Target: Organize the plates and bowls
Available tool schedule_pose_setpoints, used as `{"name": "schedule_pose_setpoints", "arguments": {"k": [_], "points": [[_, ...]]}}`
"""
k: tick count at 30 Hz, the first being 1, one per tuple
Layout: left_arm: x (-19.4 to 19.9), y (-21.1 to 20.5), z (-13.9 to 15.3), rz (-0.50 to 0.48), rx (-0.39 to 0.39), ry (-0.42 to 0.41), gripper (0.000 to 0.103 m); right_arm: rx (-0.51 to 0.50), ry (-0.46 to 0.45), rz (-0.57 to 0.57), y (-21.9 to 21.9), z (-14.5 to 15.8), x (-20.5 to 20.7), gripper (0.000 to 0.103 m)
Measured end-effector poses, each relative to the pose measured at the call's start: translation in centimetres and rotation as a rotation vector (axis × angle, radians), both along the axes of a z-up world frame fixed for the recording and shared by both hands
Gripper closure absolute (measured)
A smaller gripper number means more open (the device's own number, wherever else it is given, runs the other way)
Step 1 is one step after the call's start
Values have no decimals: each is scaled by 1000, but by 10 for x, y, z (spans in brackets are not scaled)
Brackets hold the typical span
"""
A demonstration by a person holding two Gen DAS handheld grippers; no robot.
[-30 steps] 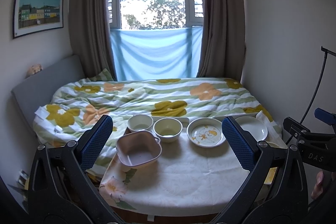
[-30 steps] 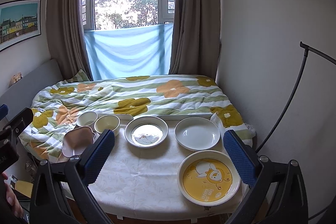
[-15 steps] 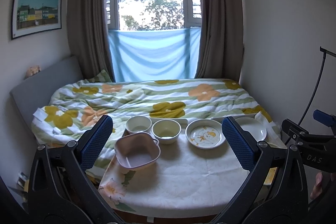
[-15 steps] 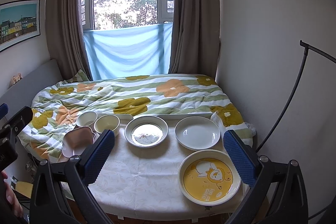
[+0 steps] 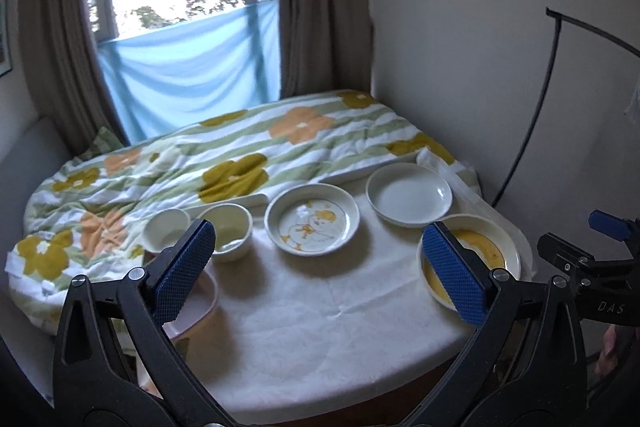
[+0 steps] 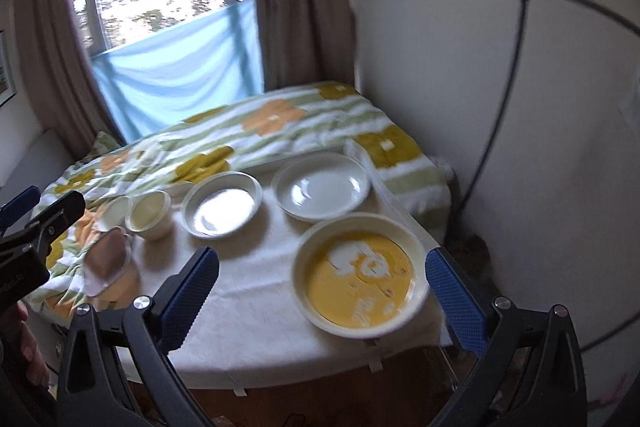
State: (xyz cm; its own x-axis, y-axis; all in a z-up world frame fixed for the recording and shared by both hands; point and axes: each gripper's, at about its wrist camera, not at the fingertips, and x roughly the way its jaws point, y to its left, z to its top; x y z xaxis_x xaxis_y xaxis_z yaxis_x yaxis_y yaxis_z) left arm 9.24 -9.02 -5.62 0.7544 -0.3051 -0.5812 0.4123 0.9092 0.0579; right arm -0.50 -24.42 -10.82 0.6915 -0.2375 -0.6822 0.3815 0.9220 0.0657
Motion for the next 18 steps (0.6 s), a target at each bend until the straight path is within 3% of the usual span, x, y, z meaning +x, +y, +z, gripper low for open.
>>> {"name": "schedule_pose_setpoints", "arguments": {"k": [6,13,14,16,18], "points": [[33,-66,-63,-215,16,173,0,135,86,-107,-63,-53,-8,0],[76,-134,-150,-390,55,415,0,378,110,-90,-119,-125,-4,1],[79,-139,-161,-406,63,438,1,406,106,-82,-125,-133,-2,3],[88,-151,-183,-430,83,490,3,464,109,-62,-135,-148,3,17],[98,-159,-201,-438,91,541,13,496,131,-54,-143,-161,10,29]]}}
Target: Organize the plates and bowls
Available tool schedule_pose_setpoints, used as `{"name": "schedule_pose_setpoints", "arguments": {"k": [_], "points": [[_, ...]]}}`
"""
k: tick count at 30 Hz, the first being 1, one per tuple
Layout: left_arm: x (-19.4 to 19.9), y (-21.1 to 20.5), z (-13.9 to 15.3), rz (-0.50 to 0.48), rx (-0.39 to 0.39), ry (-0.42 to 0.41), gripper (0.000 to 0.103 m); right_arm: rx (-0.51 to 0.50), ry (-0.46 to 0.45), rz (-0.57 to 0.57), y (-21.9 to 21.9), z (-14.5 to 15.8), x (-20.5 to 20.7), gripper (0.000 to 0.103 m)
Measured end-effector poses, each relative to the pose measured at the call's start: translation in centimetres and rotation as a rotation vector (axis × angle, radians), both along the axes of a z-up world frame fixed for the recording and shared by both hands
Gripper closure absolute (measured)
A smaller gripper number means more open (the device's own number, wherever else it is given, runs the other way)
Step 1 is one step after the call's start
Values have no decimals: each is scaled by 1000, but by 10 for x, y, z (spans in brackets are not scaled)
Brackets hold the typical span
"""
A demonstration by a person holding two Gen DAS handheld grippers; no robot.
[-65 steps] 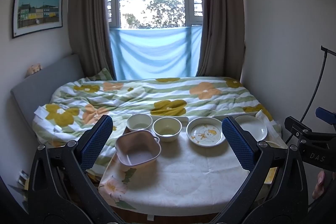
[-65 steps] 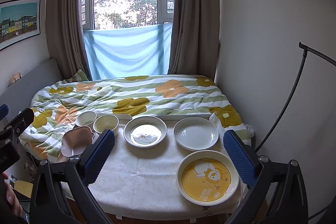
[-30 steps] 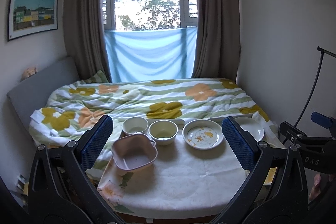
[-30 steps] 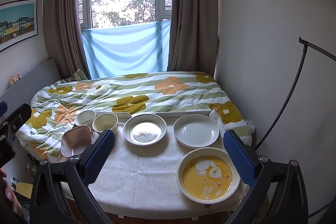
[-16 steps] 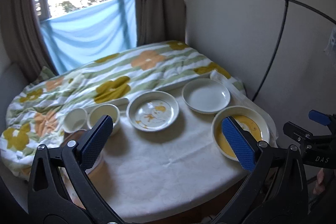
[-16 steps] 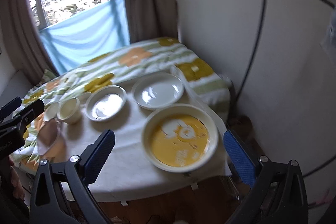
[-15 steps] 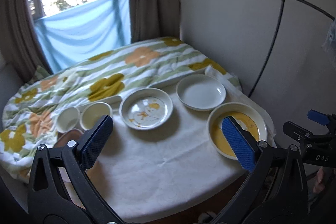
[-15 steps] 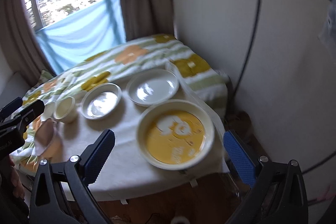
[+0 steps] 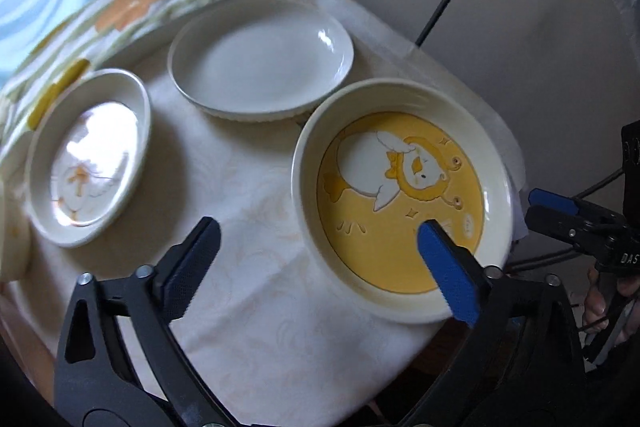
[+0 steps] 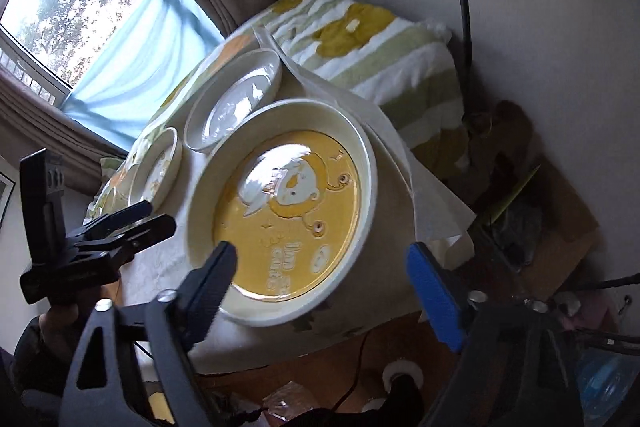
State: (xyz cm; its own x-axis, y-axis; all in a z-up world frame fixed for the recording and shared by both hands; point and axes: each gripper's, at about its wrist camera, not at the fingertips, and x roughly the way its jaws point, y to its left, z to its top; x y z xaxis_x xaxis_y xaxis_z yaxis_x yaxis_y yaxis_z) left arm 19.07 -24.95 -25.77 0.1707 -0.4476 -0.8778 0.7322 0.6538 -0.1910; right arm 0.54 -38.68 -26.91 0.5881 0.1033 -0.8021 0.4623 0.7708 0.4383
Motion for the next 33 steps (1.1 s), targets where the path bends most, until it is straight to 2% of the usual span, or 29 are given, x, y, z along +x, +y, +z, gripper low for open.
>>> {"name": "schedule_pose_setpoints", "arguments": {"k": [1,2,5,9,11,12,14,19,22,33], "points": [[5,-4,-7,0,6,23,22,13,8,5,-4,-5,3,36],[9,-7,-13,1,11,44,28,21,14,9,-7,-8,5,38],[18,-12,-27,4,30,78,40,33,21,19,-15,-16,13,48],[25,-14,-39,12,58,110,58,38,20,34,-20,-21,20,68],[26,-13,-41,9,64,116,71,35,24,38,-22,-24,23,70],[26,-13,-41,8,63,115,73,31,25,44,-23,-26,25,70],[29,-14,-41,4,40,141,87,18,31,56,-23,-26,29,75],[24,-16,-39,-6,51,127,87,-6,53,51,-26,-30,34,86],[30,-15,-41,-2,44,135,87,-1,56,55,-28,-32,35,86],[16,-23,-32,-14,74,60,87,-41,69,78,-25,-29,38,86]]}}
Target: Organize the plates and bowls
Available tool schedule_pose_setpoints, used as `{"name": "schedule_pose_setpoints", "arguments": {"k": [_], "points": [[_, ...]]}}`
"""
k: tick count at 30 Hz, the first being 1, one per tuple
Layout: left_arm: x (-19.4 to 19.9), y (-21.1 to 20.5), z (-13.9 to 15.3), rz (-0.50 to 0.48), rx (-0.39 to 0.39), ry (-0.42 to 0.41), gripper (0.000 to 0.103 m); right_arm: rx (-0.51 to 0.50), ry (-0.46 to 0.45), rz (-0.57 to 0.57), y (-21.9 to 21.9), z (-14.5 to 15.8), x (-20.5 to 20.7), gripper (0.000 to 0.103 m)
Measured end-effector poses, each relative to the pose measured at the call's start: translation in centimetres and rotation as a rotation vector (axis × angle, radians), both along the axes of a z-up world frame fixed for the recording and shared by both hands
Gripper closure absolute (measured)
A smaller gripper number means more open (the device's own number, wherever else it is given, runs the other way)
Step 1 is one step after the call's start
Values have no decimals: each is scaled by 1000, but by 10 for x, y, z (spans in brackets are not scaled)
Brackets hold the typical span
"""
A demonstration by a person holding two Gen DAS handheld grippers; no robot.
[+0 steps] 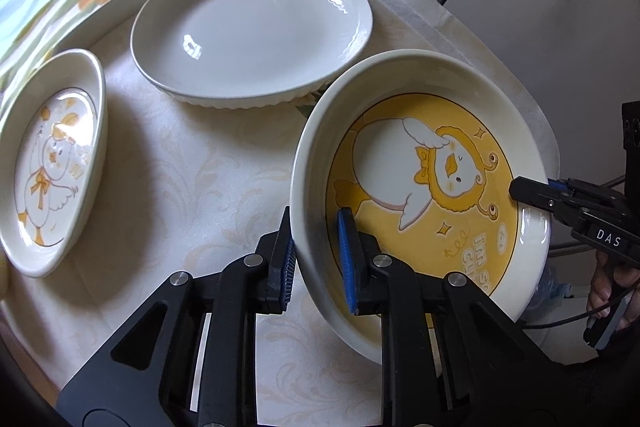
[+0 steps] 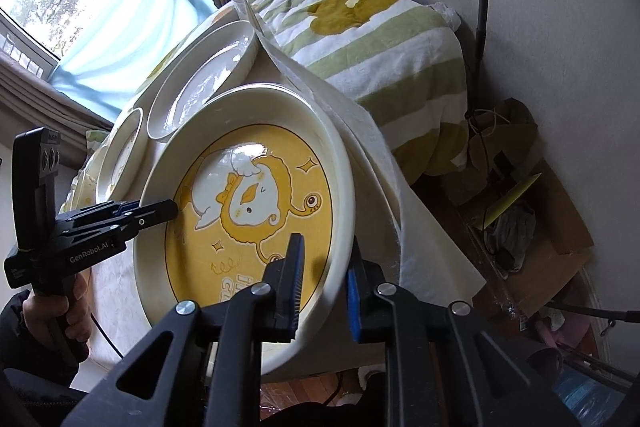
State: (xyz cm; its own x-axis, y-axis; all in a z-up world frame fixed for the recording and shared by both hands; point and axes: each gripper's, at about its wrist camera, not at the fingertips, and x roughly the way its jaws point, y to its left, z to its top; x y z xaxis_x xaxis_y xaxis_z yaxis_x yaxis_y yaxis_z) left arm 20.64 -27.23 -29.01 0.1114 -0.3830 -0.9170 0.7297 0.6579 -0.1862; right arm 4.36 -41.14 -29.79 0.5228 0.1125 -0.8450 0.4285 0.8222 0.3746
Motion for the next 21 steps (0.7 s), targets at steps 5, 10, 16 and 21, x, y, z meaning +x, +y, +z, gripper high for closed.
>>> {"name": "schedule_pose_setpoints", "arguments": {"k": [5,10,16,21], "points": [[-14,4,10,9,-13,-18,87,-14,-20,17,-1,7,-2,86],[-20,18,26,57,-30,-29,87,-31,-26,68,4,24,1,86],[-29,63,56,204,-41,-50,87,-45,-31,212,29,50,22,86],[-43,127,75,368,-46,-79,87,-42,-42,377,70,59,48,86]]}}
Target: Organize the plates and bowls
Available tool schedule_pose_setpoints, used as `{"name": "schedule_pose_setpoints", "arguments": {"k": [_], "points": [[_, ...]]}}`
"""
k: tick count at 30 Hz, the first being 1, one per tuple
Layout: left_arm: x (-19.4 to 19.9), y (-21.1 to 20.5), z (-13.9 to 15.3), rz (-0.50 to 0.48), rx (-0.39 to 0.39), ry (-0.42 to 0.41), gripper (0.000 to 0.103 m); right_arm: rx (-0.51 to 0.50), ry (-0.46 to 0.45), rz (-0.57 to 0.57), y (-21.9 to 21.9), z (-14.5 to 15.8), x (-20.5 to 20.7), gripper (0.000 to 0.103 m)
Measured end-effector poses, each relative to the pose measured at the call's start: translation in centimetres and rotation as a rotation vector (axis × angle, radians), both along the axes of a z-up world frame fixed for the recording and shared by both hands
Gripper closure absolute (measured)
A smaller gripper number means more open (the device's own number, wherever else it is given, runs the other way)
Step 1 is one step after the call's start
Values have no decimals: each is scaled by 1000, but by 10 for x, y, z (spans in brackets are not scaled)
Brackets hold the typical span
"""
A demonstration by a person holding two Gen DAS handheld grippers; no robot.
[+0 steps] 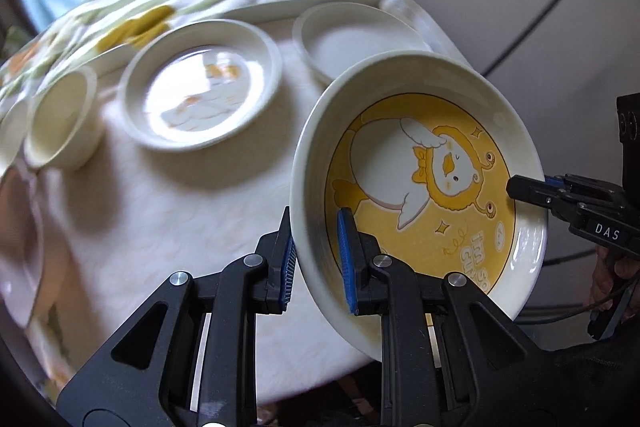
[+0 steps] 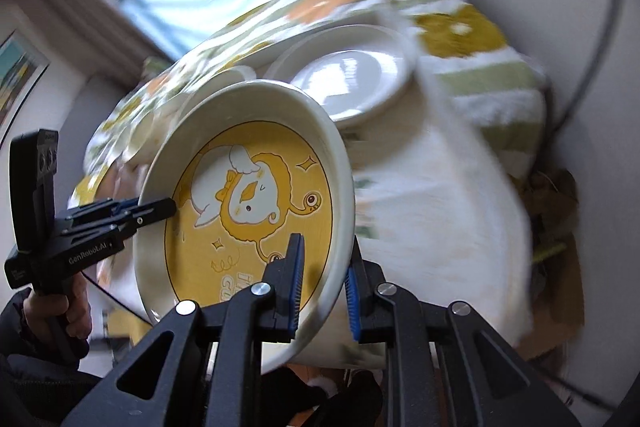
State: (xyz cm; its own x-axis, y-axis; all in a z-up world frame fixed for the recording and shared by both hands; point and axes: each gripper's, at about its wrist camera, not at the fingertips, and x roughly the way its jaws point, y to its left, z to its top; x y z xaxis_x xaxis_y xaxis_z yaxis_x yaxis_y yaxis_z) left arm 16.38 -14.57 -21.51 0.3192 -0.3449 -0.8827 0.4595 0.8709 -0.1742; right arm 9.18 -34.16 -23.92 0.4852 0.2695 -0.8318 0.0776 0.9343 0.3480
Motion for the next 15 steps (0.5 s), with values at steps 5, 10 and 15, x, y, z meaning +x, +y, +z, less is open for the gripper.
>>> {"name": "schedule_pose_setpoints", "arguments": {"k": [5,10,15], "points": [[-9,69,4,136,21,-1,87,30,12,134,55,-7,26,86],[-17,131,-5,237,25,34,87,41,45,230,118,-19,43,86],[-17,185,-32,289,28,96,87,26,105,293,173,-39,60,86]]}}
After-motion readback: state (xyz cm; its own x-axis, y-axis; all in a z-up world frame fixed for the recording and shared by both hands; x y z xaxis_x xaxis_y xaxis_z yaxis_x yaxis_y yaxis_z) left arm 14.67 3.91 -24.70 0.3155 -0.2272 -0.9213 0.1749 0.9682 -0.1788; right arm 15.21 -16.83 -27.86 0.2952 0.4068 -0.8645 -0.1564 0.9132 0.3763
